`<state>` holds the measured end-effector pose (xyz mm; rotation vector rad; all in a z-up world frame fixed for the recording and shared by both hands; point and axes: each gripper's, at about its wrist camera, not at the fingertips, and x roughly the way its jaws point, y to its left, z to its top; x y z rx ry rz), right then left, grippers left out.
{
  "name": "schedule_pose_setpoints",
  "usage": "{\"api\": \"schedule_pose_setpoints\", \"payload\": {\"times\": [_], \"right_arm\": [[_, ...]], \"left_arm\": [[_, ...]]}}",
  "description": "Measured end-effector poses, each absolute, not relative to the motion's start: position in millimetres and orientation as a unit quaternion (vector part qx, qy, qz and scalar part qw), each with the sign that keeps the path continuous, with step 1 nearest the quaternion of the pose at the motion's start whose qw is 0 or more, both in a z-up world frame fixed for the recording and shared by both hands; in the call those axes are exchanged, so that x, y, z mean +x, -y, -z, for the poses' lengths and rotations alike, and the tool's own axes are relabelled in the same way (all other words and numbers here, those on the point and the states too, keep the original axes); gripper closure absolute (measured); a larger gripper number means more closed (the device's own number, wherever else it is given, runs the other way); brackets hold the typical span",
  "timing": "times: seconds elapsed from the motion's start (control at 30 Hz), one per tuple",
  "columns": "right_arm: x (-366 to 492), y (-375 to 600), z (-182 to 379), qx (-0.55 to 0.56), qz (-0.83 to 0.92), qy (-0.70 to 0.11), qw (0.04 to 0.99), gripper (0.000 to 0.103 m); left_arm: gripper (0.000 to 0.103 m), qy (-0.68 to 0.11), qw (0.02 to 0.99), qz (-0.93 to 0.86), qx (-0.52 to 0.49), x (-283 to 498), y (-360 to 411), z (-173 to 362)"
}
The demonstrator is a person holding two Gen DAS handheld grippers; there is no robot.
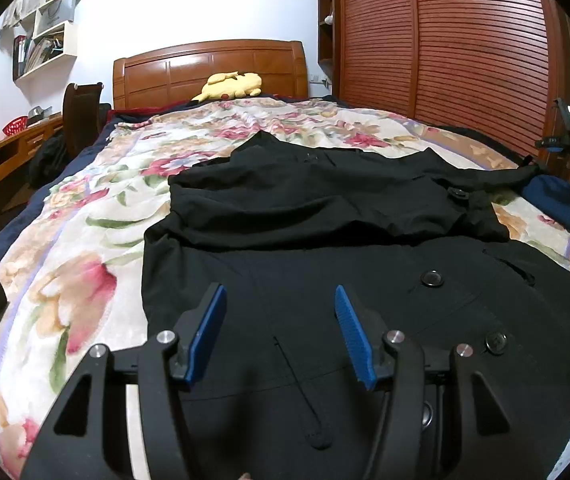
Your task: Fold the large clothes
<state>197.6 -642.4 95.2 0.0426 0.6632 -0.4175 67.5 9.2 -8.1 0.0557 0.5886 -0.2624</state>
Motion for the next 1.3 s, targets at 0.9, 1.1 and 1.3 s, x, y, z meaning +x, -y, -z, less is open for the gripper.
{"api": "schedule_pose_setpoints", "payload": {"times": [0.9, 1.1, 1.3], "right_arm": [[221.1, 688.0, -42.1, 0.059, 0.211, -0.432, 0.875, 0.045], [224.1, 675.5, -40.5, 0.027, 0.190, -0.436, 0.879, 0.085], [213.7, 643.7, -64.1, -0.030, 0.176, -0.390, 0.903, 0.094]], "left_arm": [[0.047, -0.294, 0.946, 0.129, 0.047, 67.4, -2.6, 13.0], [0.047, -0.296, 0.945, 0.129, 0.048, 67.9, -2.2, 14.2], [0.047, -0.298, 0.944, 0.133, 0.043, 68.7, -3.3, 15.2]]}}
